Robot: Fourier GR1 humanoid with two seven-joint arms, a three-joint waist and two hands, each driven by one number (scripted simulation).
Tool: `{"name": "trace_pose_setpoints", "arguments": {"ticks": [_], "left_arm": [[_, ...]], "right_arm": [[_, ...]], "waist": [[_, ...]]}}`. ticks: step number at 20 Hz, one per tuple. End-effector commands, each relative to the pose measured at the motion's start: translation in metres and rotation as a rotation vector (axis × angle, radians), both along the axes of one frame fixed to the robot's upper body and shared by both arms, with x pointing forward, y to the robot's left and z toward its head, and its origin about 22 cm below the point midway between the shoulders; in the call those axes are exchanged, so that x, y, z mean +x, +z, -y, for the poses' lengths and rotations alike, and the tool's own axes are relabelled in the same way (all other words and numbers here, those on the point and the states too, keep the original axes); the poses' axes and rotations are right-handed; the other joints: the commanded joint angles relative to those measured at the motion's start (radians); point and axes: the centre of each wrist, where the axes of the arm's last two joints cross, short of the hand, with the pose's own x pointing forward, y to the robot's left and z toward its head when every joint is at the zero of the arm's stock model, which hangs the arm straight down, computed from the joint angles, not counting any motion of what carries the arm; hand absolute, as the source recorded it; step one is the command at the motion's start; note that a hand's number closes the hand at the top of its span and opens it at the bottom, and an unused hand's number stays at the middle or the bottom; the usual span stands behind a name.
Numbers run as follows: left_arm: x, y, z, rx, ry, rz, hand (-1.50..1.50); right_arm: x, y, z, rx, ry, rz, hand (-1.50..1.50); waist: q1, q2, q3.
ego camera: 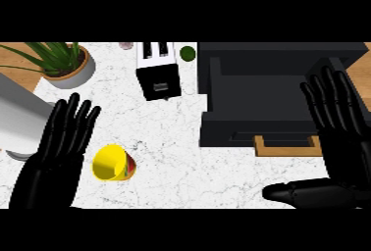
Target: Pick up the cup, place it into the drawer and close the drawer
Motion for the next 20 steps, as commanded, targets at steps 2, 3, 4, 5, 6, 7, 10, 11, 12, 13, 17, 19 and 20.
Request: {"name": "trace_pose_setpoints", "arguments": {"ticks": [2, 3, 4, 5, 6, 7, 10, 11, 12, 13, 17, 19, 20], "left_arm": [[0.007, 0.003, 0.006, 0.013, 0.002, -0.018, -1.5], [-0.002, -0.005, 0.006, -0.006, 0.004, -0.023, -1.5], [-0.007, -0.008, -0.002, 0.002, 0.025, -0.04, -1.5], [-0.007, -0.018, 0.001, -0.005, 0.026, -0.032, -1.5], [-0.006, -0.018, 0.007, -0.005, 0.037, -0.033, -1.5], [0.002, -0.005, 0.008, -0.007, 0.013, -0.047, -1.5], [-0.013, -0.02, -0.003, -0.002, 0.054, -0.076, -1.5], [-0.016, -0.006, -0.013, 0.019, 0.059, -0.089, -1.5], [0.003, -0.038, -0.009, 0.006, 0.067, -0.092, -1.5], [-0.017, -0.024, -0.012, 0.012, 0.048, -0.103, -1.5], [-0.01, -0.064, -0.03, 0.018, 0.073, -0.138, -1.5], [-0.011, -0.072, -0.039, 0.02, 0.097, -0.16, -1.5], [-0.002, -0.078, -0.041, 0.028, 0.125, -0.161, -1.5]], "right_arm": [[0.008, -0.006, 0.003, -0.016, 0.001, -0.002, -1.5], [-0.012, -0.013, -0.01, -0.01, 0.0, 0.009, -1.5], [-0.007, 0.016, 0.011, -0.013, -0.01, 0.002, -1.5], [0.002, -0.012, -0.013, 0.014, -0.012, 0.0, -1.5], [0.002, 0.01, 0.036, -0.006, -0.005, 0.014, -1.5], [-0.008, 0.006, 0.006, 0.011, 0.0, 0.008, -1.5], [-0.019, -0.002, -0.002, -0.006, -0.006, 0.018, -1.5], [0.002, 0.005, 0.014, 0.007, -0.013, 0.022, -1.5], [0.003, 0.013, 0.018, -0.002, -0.002, 0.007, -1.5], [-0.001, -0.005, -0.007, 0.0, 0.0, 0.01, -1.5], [0.013, 0.01, 0.011, -0.005, -0.022, 0.01, -1.5], [0.01, -0.019, 0.014, -0.002, -0.007, -0.007, -1.5], [-0.006, 0.012, 0.021, -0.008, -0.005, 0.01, -1.5]], "waist": [[0.0, 0.0, 0.0], [-0.001, 0.0, 0.0], [0.0, -0.001, 0.0], [0.002, 0.0, 0.0], [0.0, 0.0, 0.0], [-0.001, 0.0, 0.0], [0.0, -0.001, 0.0], [0.003, 0.0, 0.0], [0.0, 0.001, 0.0], [0.002, 0.0, 0.0], [0.003, 0.001, 0.0], [0.003, 0.001, 0.0], [-0.002, 0.0, 0.0]]}}
